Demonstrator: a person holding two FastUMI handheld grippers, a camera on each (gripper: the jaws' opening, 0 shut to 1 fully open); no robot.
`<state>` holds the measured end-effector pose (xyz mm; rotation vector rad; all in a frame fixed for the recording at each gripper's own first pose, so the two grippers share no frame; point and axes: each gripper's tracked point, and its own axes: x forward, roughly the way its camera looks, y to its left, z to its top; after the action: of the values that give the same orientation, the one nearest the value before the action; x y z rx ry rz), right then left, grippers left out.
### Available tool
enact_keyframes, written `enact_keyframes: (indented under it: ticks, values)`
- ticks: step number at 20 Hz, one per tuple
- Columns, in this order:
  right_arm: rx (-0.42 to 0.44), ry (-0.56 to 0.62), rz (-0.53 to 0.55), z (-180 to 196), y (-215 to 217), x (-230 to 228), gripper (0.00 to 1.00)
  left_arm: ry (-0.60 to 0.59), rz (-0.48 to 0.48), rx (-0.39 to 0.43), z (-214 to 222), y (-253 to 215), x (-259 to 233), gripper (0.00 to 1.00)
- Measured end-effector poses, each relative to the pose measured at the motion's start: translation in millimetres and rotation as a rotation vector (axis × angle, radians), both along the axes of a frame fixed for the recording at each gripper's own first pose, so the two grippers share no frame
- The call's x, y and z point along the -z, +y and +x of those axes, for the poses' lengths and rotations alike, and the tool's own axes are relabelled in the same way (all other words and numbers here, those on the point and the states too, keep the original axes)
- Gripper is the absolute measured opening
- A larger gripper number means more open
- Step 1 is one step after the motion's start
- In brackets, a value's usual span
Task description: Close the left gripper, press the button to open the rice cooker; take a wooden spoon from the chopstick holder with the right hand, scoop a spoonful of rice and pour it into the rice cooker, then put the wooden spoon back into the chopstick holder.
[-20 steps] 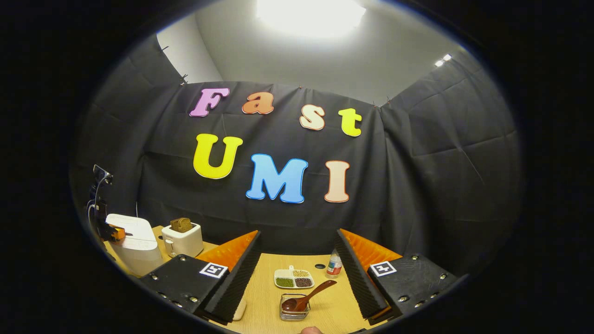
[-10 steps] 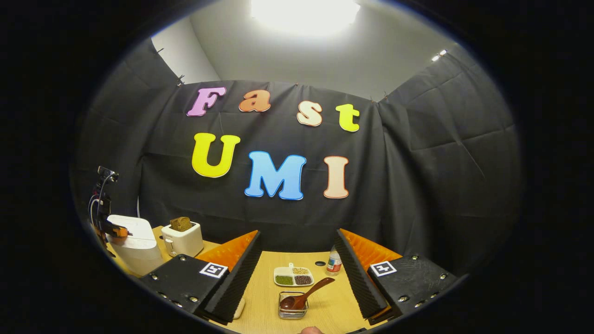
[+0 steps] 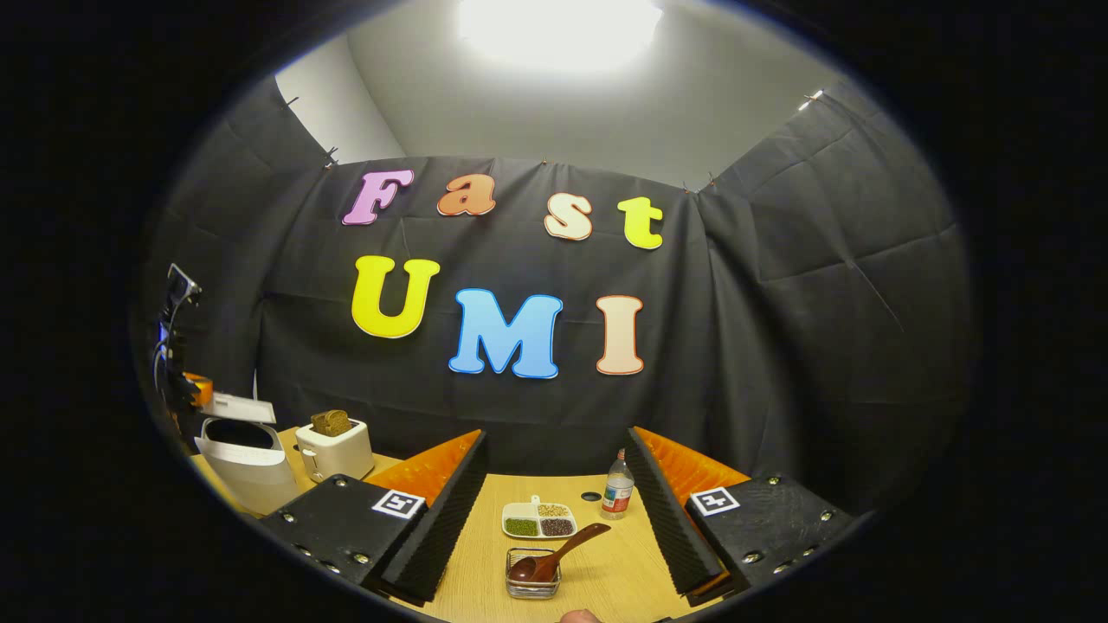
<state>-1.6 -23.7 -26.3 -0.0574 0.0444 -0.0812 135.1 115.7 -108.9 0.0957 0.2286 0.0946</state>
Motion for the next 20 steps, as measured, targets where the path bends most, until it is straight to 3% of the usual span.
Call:
enact_keyframes:
  ticks: [2,3,4,5,6,9,10,19,20]
  values:
    - [-0.005,0.004,0.0,4,-3,2,0.96,-0.045,-0.019,0.018,-8,-11,-25,0.1]
    - [-0.007,0.005,0.004,8,-5,4,0.96,-0.08,-0.026,0.025,-15,-16,-38,0.16]
    - [-0.008,0.005,0.01,13,-7,4,0.96,-0.118,-0.031,0.029,-18,-18,-53,0.26]
    - [-0.011,0.008,0.021,18,-9,5,0.96,-0.151,-0.033,0.034,-23,-22,-65,0.47]
    - [-0.014,0.01,0.033,23,-10,6,0.96,-0.176,-0.031,0.038,-28,-27,-77,0.55]
    - [-0.006,0.021,0.062,40,-20,13,0.96,-0.229,-0.037,0.06,-44,-41,-99,0.93]
    - [-0.004,0.026,0.071,46,-23,16,0.96,-0.238,-0.04,0.068,-50,-46,-104,0.99]
    - [0.019,0.148,0.155,97,-47,74,0.96,-0.257,-0.068,0.07,-92,-63,-126,0.98]
    - [0.026,0.169,0.164,101,-51,83,0.96,-0.256,-0.067,0.073,-96,-63,-129,0.91]
